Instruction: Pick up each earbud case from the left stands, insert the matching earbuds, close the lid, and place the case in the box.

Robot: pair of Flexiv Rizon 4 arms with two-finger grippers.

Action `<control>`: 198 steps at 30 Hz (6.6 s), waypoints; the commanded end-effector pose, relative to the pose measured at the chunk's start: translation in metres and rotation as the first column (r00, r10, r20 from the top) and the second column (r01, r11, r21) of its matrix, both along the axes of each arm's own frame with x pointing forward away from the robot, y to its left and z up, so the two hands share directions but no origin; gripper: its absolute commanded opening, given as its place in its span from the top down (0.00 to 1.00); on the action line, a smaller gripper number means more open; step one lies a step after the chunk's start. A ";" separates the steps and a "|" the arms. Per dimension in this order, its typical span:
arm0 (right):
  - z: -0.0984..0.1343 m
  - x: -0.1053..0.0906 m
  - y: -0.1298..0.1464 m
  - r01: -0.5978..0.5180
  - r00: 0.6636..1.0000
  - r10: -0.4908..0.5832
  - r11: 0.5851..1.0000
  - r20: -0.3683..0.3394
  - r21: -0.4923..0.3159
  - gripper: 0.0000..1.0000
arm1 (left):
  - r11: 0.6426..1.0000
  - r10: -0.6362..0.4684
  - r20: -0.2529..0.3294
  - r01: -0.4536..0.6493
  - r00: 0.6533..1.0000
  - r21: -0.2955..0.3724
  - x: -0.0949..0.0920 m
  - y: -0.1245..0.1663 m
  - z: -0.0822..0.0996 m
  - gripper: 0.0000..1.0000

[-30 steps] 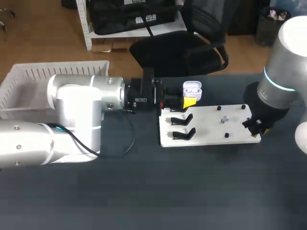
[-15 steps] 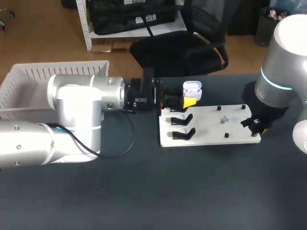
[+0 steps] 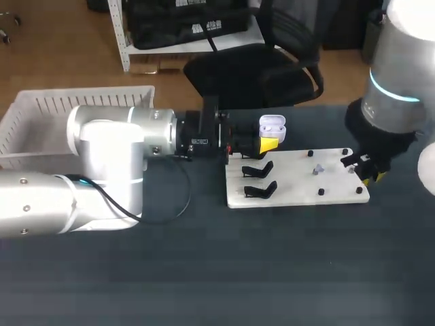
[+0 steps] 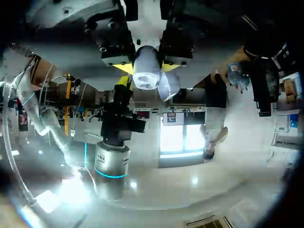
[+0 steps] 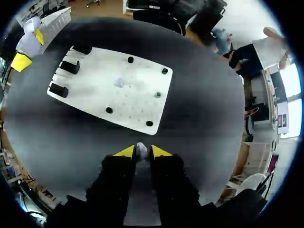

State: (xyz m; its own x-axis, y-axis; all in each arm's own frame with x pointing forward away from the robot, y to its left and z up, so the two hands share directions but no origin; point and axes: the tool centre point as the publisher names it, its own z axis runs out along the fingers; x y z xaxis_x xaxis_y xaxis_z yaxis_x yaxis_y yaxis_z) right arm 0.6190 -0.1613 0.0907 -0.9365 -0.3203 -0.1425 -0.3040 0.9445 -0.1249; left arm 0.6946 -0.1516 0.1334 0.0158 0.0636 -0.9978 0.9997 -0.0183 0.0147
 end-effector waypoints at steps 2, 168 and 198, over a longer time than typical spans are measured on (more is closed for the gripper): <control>0.043 -0.021 0.013 0.064 0.997 -0.065 0.998 -0.032 -0.014 1.00 | 1.000 0.006 0.003 -0.006 1.000 -0.004 -0.001 0.000 -0.001 1.00; 0.086 0.067 0.172 0.823 0.565 -0.825 0.564 0.015 0.068 1.00 | 1.000 0.006 0.003 -0.006 1.000 -0.004 -0.001 0.000 -0.001 1.00; 0.080 0.068 0.176 0.819 0.571 -0.821 0.571 0.012 0.054 0.96 | 1.000 0.006 0.003 -0.006 1.000 -0.004 -0.001 0.000 -0.001 1.00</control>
